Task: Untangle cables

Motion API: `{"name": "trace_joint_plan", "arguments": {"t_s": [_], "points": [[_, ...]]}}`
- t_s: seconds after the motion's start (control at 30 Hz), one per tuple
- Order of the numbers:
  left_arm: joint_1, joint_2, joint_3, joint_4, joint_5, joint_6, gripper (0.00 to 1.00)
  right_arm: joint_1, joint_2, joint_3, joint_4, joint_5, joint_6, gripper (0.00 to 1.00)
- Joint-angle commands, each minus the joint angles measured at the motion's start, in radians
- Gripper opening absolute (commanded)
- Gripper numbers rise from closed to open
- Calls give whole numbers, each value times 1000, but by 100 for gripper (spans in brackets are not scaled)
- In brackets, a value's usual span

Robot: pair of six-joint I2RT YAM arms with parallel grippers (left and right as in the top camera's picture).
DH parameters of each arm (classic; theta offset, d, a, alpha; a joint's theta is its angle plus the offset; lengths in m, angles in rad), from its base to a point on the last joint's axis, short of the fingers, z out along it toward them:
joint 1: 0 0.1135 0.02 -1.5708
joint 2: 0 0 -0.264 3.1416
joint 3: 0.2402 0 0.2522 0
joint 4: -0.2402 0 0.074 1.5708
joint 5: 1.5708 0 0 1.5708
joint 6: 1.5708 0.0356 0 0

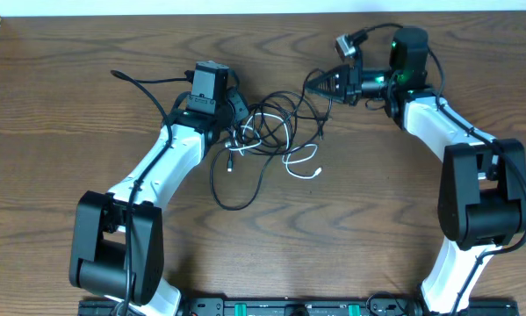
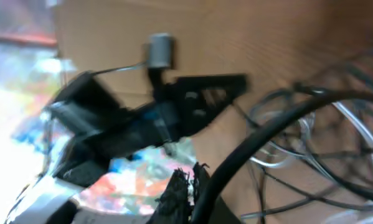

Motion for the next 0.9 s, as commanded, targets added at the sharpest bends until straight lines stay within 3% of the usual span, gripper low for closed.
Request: {"name": "trace_joint_plan", "arguments": {"t_s": [0.0, 0.23, 0.43, 0.67, 0.87], "points": [[8, 7, -5, -4, -2, 8, 43, 0, 5, 4, -137, 142, -286, 2], [8, 7, -5, -14, -3, 29, 43, -32, -57, 4, -490, 359, -511, 2], [8, 7, -5, -11, -14, 35, 43, -78, -239, 4, -753, 665, -637, 1], [8, 7, -5, -11, -61, 35, 43, -83, -496, 4, -933, 1009, -668, 1], [8, 7, -5, -11, -65, 35, 43, -83, -660, 4, -1011, 1102, -668, 1]]}}
